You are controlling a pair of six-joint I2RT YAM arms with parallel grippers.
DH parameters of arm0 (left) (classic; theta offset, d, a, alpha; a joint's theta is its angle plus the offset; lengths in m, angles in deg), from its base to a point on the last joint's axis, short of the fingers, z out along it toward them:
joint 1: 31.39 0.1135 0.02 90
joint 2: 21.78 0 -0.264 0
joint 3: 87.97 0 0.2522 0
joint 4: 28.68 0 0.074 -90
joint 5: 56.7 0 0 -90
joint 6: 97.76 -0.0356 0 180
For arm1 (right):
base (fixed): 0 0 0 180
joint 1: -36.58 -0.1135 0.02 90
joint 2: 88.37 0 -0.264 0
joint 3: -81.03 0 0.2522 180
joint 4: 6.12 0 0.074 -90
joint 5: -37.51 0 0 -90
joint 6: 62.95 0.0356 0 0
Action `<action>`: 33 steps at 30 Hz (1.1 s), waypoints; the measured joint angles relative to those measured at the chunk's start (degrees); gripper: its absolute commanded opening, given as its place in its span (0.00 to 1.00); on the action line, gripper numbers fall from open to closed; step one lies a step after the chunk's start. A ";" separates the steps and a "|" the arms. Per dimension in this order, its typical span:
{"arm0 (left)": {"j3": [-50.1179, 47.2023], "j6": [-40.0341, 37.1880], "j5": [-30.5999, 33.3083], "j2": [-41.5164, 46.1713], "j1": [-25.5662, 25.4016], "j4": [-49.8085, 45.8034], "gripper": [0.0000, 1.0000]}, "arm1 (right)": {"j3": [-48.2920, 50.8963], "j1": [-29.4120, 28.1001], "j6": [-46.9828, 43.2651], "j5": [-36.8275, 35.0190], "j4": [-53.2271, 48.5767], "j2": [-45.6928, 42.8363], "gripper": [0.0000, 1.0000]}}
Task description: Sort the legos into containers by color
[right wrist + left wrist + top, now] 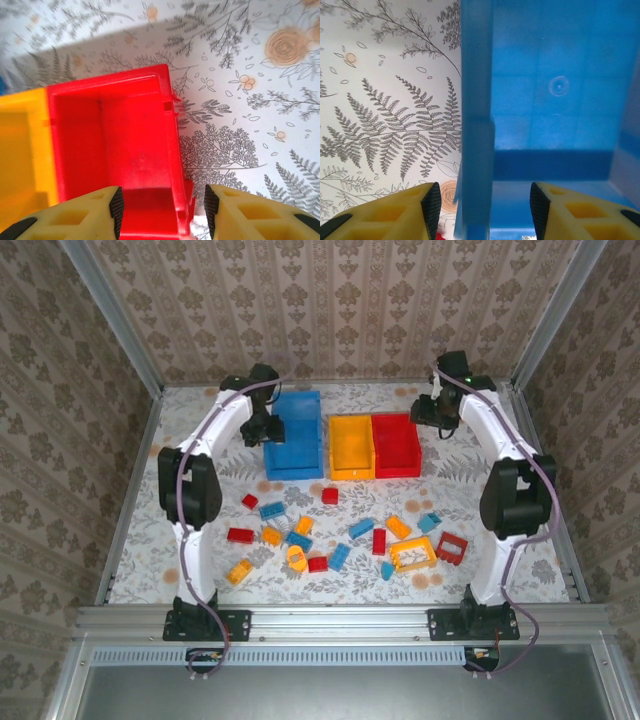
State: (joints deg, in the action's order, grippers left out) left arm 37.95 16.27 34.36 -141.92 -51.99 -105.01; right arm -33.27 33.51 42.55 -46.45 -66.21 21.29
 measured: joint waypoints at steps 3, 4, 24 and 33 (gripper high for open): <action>-0.92 0.57 -0.42 3.89 0.00 0.48 0.53 | 2.91 0.00 2.03 -0.04 0.83 -4.46 0.49; -1.64 0.87 -0.63 5.60 0.00 0.87 0.53 | 4.09 0.00 2.80 -0.04 1.14 -5.79 0.49; -40.54 8.74 -4.68 35.12 -14.27 5.33 0.55 | 34.51 -15.37 13.00 5.88 8.87 -37.81 0.58; -56.28 34.75 -4.74 44.35 -15.72 8.24 0.63 | 44.35 -27.30 13.11 20.02 18.93 -39.54 0.75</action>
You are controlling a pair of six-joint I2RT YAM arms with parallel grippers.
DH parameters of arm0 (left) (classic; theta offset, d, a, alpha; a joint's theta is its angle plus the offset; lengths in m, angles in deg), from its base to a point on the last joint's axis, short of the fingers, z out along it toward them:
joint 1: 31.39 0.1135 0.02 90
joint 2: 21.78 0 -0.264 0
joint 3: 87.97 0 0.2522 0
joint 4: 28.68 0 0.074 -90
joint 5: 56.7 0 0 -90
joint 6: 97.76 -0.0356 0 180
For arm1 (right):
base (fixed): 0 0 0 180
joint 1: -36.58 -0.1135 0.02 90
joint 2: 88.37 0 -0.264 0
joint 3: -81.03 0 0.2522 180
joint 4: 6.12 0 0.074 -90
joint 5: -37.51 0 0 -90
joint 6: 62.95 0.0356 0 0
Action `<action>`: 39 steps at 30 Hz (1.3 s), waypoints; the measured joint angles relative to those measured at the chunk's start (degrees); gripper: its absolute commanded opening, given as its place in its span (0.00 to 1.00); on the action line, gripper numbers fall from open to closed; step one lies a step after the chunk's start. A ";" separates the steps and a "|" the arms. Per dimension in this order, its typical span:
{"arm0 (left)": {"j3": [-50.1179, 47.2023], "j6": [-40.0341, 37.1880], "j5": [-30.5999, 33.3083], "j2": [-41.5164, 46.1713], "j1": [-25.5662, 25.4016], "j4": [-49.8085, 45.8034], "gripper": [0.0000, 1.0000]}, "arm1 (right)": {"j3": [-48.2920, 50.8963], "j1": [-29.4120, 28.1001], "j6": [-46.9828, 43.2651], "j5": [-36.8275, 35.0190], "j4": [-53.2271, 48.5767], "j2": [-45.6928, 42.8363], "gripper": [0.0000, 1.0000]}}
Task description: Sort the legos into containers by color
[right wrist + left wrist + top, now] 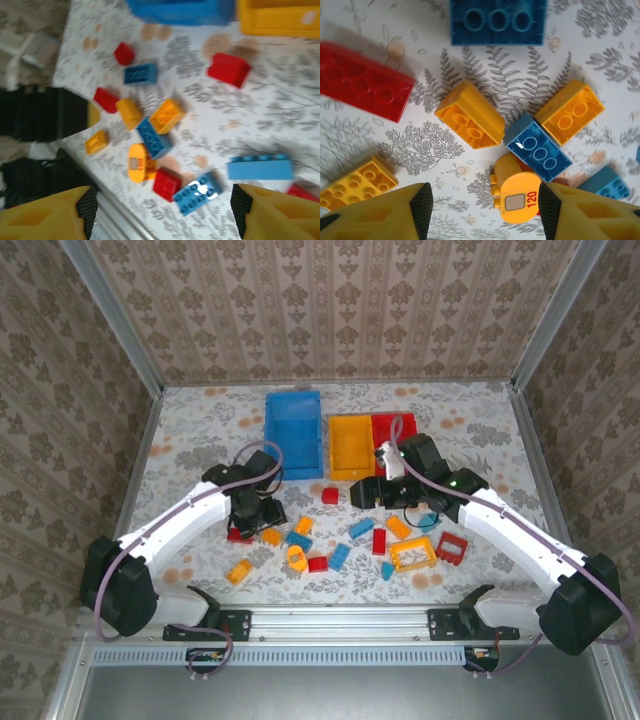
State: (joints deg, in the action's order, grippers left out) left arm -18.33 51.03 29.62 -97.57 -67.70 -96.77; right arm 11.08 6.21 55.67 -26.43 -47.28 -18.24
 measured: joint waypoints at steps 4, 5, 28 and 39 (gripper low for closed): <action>-4.50 12.17 -1.36 0.52 0.00 3.87 0.65 | -0.02 -0.57 -1.05 3.39 1.88 1.29 0.75; -5.49 14.99 -1.77 0.31 0.00 4.74 0.65 | -0.02 -0.57 -1.33 4.04 2.03 1.70 0.75; -13.20 31.58 -0.90 -8.66 0.79 17.86 0.32 | -1.73 -0.57 -3.17 11.30 3.69 7.28 0.75; -5.79 25.66 4.74 -6.43 -0.17 12.44 0.16 | -2.29 -0.39 -2.78 8.96 4.35 6.80 0.73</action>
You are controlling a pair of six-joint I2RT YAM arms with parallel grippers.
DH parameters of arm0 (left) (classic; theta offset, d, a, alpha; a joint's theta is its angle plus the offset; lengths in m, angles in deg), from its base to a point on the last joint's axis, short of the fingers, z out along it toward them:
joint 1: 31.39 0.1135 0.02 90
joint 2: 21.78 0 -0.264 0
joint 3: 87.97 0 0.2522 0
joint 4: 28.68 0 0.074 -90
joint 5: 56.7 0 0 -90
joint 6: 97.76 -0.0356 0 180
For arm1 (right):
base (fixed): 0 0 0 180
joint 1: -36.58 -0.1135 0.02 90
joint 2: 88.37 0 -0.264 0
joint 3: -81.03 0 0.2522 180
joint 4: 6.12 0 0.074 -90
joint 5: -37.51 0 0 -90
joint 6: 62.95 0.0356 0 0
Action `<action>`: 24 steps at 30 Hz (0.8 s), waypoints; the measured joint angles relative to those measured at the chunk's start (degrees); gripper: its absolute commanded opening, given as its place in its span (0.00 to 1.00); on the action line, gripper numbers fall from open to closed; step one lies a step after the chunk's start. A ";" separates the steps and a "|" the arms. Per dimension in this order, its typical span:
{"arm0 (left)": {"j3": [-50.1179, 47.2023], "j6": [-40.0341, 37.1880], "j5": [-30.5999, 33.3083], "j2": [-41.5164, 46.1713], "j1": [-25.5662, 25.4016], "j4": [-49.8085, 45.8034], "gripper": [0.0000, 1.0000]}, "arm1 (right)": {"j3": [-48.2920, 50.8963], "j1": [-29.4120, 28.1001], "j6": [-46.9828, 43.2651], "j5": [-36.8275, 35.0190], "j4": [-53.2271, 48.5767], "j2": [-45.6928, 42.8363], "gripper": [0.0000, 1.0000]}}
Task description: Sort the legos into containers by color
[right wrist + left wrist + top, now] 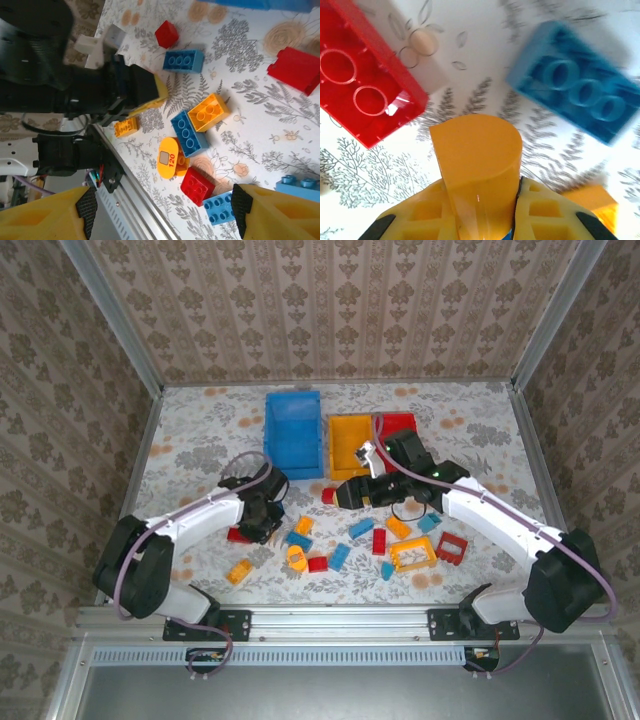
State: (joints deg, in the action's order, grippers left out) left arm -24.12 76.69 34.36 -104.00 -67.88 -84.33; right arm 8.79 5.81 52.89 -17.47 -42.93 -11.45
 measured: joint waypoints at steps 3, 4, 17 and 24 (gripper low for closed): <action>9.25 -5.97 2.08 -0.22 -0.46 -3.15 0.16 | 0.02 0.72 1.44 -3.89 1.60 -1.99 0.72; 13.35 -8.41 2.71 -0.98 -0.50 -3.96 0.16 | 0.02 1.01 2.03 -5.55 2.58 -2.80 0.72; 50.62 -35.56 0.96 -33.79 6.91 -7.41 0.21 | 0.15 6.27 8.07 -16.63 9.25 -5.25 0.72; 53.96 -40.50 -1.70 -41.35 8.35 -8.74 0.33 | 2.43 8.68 10.78 -20.55 7.85 -8.59 0.71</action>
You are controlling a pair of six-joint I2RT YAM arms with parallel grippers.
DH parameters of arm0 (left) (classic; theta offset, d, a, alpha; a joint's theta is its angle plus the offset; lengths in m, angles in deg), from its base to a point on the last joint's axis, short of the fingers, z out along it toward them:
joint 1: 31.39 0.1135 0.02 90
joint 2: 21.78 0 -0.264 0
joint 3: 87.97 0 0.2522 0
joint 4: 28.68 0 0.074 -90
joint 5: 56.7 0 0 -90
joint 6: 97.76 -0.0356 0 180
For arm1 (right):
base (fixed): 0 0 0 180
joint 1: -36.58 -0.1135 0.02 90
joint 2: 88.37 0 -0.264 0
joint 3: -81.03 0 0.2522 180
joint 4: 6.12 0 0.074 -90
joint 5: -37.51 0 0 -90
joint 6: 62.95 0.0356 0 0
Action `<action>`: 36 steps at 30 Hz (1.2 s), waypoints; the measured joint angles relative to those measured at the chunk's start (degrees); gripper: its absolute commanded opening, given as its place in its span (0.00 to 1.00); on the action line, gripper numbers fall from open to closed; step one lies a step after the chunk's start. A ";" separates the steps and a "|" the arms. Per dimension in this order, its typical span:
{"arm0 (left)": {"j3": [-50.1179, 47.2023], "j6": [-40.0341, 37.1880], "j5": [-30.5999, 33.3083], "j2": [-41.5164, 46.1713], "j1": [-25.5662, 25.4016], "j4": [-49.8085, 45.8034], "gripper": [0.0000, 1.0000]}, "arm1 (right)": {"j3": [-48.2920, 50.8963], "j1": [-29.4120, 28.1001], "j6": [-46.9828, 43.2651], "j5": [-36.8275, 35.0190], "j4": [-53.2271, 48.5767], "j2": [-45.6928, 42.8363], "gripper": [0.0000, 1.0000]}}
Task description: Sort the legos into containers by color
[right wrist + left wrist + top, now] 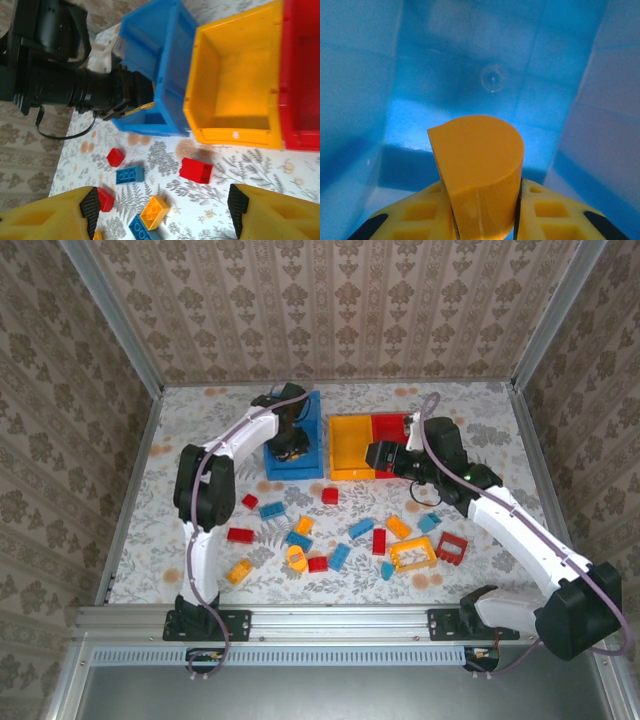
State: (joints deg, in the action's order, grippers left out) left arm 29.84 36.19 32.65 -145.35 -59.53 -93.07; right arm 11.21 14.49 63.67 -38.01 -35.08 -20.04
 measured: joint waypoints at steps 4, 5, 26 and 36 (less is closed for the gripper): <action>0.02 -0.50 -1.40 -0.48 -0.15 -0.20 0.38 | 0.13 1.81 2.49 -4.09 -3.78 -0.44 0.69; -0.04 -0.52 -1.60 -0.48 -0.28 -0.09 0.38 | 0.22 2.40 3.23 -4.96 -4.74 -0.46 0.68; -2.21 -1.11 -1.90 2.19 -0.37 -0.52 0.55 | -0.72 5.07 10.43 -12.87 -21.66 0.42 0.51; -14.58 -0.66 0.70 20.24 -1.84 1.38 0.58 | -1.62 -1.49 14.25 -13.42 -28.35 3.06 0.51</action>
State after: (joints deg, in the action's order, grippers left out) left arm 15.26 35.53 33.35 -125.11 -61.36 -91.70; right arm 9.60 13.00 77.92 -51.43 -63.43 -16.98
